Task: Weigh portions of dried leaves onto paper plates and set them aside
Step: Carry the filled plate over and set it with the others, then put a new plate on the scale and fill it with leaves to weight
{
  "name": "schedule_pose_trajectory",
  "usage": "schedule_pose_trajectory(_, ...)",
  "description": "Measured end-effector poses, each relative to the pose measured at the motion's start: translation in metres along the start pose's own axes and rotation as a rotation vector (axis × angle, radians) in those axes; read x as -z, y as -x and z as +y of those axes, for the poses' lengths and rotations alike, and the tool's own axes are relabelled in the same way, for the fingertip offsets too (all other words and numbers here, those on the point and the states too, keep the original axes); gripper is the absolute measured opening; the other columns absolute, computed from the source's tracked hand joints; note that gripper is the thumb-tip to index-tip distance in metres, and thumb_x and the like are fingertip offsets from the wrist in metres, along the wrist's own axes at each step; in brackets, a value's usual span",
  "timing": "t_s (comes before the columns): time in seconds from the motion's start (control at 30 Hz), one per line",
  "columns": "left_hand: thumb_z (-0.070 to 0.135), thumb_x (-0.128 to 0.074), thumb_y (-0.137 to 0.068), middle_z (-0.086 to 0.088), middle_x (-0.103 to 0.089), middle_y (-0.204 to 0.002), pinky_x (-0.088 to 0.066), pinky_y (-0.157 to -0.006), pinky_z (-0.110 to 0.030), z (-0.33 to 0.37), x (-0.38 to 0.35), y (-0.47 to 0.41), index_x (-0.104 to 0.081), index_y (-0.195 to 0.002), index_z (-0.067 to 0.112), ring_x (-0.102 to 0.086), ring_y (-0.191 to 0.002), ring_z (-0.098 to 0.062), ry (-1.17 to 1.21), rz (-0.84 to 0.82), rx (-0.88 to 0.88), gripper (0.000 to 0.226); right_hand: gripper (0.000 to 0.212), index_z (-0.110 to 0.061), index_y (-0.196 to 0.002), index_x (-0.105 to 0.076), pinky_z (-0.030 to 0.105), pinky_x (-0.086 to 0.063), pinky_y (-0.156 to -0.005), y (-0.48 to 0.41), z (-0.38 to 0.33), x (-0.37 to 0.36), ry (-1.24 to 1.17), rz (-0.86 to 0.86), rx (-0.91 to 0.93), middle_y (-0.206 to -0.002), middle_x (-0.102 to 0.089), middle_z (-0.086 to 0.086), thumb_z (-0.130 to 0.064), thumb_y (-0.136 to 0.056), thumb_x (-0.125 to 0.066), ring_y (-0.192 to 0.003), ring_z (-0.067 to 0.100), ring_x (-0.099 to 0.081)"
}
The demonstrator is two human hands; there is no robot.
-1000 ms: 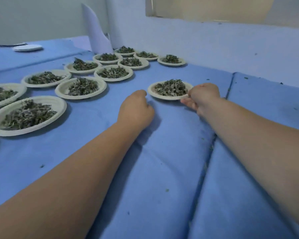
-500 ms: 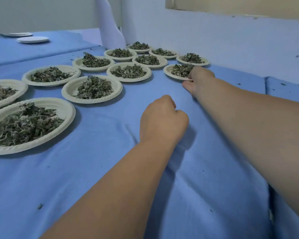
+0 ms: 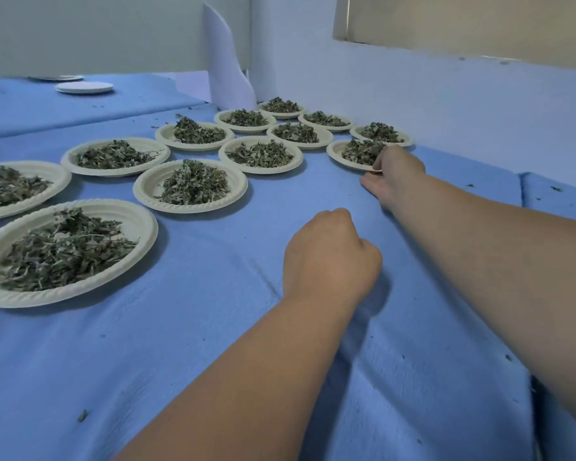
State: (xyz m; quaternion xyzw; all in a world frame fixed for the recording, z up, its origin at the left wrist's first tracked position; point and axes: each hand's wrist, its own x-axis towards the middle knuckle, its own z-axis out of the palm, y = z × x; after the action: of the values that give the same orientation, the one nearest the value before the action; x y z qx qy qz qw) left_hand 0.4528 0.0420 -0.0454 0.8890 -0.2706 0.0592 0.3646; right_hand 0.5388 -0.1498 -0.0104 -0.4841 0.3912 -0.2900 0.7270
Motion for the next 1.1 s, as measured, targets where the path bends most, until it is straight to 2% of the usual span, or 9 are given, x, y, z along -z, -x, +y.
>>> schedule_pose_trajectory(0.07,0.018,-0.051,-0.086,-0.002,-0.065,-0.098,-0.040,-0.068,-0.035,0.000,-0.002,0.001,-0.061,-0.097,0.015,-0.057,-0.090,-0.028,-0.032,0.008,-0.014,0.016,0.036,-0.008,-0.132,-0.051,0.033,-0.061,-0.083,0.002,0.002,0.011,0.141,-0.052,0.086,-0.104,-0.061,0.005,-0.007,-0.096,-0.052,-0.095,0.022,-0.067)
schedule_pose_trajectory(0.2,0.022,-0.049,-0.089,-0.004,-0.066,-0.101,-0.039,-0.068,-0.036,0.002,-0.005,0.002,-0.061,-0.100,0.016,-0.059,-0.092,-0.030,-0.161,0.017,-0.091,0.017,0.022,-0.020,-0.113,-0.058,0.025,-0.049,-0.078,0.022,0.015,0.049,0.896,0.020,0.517,-0.097,-0.060,0.001,-0.013,-0.093,-0.054,-0.096,0.021,-0.057)
schedule_pose_trajectory(0.3,0.028,-0.045,-0.095,-0.008,-0.068,-0.104,-0.036,-0.068,-0.035,0.004,-0.007,0.006,-0.059,-0.095,0.016,-0.056,-0.089,-0.032,-0.259,0.008,-0.139,0.019,0.046,-0.020,-0.138,-0.055,0.024,-0.040,-0.095,0.051,0.034,0.088,1.232,-0.242,0.753,-0.126,-0.064,0.006,-0.016,-0.093,-0.051,-0.118,0.023,-0.056)
schedule_pose_trajectory(0.4,0.028,-0.041,-0.099,-0.012,-0.066,-0.102,-0.029,-0.068,-0.035,0.009,-0.006,0.013,-0.050,-0.084,0.016,-0.047,-0.082,-0.027,-0.317,-0.053,-0.215,0.021,0.047,-0.024,-0.149,-0.048,0.033,-0.032,-0.115,0.080,0.043,0.116,1.460,-0.435,0.798,-0.154,-0.047,0.005,-0.023,-0.103,-0.039,-0.140,0.026,-0.042)
schedule_pose_trajectory(0.53,0.017,-0.031,-0.107,-0.018,-0.060,-0.121,-0.030,-0.092,-0.037,0.020,-0.009,0.034,-0.061,-0.112,0.001,-0.052,-0.111,-0.034,-0.406,-0.118,-0.296,0.034,0.048,-0.024,-0.156,-0.036,0.039,-0.031,-0.116,0.118,0.041,0.148,1.622,-0.490,0.783,-0.160,-0.034,0.009,-0.025,-0.108,-0.030,-0.143,0.030,-0.036)
schedule_pose_trajectory(0.67,0.020,-0.025,-0.108,-0.019,-0.053,-0.131,-0.027,-0.110,-0.042,0.047,-0.020,0.073,-0.052,-0.131,-0.001,-0.045,-0.124,-0.036,-0.471,-0.181,-0.276,0.041,0.043,-0.022,-0.149,-0.049,0.036,-0.034,-0.112,0.158,0.025,0.169,1.651,-0.565,0.732,-0.154,-0.046,0.009,-0.025,-0.107,-0.037,-0.139,0.028,-0.044)
schedule_pose_trajectory(0.83,0.011,-0.048,-0.097,-0.021,-0.061,-0.113,-0.036,-0.074,-0.038,0.103,-0.018,0.120,-0.053,-0.115,0.002,-0.054,-0.108,-0.038,-0.050,-0.136,-0.174,0.020,0.034,-0.016,-0.126,-0.064,0.035,-0.044,-0.096,0.212,0.002,0.220,1.441,-0.465,0.737,-0.129,-0.065,0.006,-0.015,-0.102,-0.040,-0.118,0.027,-0.056)
schedule_pose_trajectory(0.93,0.011,-0.048,-0.095,-0.015,-0.060,-0.117,-0.041,-0.076,-0.039,0.144,-0.023,0.151,-0.050,-0.122,0.005,-0.055,-0.111,-0.034,0.045,-0.147,-0.210,0.027,0.030,-0.013,-0.110,-0.064,0.037,-0.048,-0.087,0.237,-0.015,0.270,1.385,-0.391,0.734,-0.108,-0.069,0.006,-0.012,-0.101,-0.036,-0.102,0.026,-0.060)
schedule_pose_trajectory(1.1,0.012,-0.049,-0.096,-0.013,-0.058,-0.131,-0.040,-0.081,-0.034,0.228,-0.047,0.193,-0.046,-0.139,0.006,-0.056,-0.120,-0.032,0.170,-0.158,-0.388,0.043,0.031,-0.018,-0.115,-0.064,0.033,-0.047,-0.086,0.269,-0.047,0.370,1.239,-0.194,0.779,-0.104,-0.069,0.002,-0.015,-0.102,-0.036,-0.103,0.024,-0.062)
